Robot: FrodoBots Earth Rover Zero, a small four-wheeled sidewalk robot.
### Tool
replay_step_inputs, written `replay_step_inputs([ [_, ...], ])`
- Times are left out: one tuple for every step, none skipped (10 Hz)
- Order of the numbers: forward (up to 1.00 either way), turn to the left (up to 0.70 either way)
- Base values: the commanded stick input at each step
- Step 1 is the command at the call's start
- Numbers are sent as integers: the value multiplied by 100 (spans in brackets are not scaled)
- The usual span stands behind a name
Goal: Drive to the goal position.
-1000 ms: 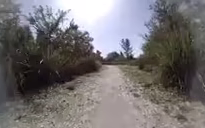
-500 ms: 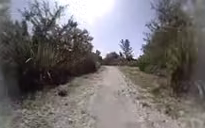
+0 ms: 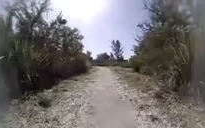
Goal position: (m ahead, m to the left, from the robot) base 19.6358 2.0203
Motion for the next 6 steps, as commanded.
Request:
replay_step_inputs([
  [70, 0],
  [70, 0],
  [70, 0],
  [70, 0],
  [70, 0],
  [70, 0],
])
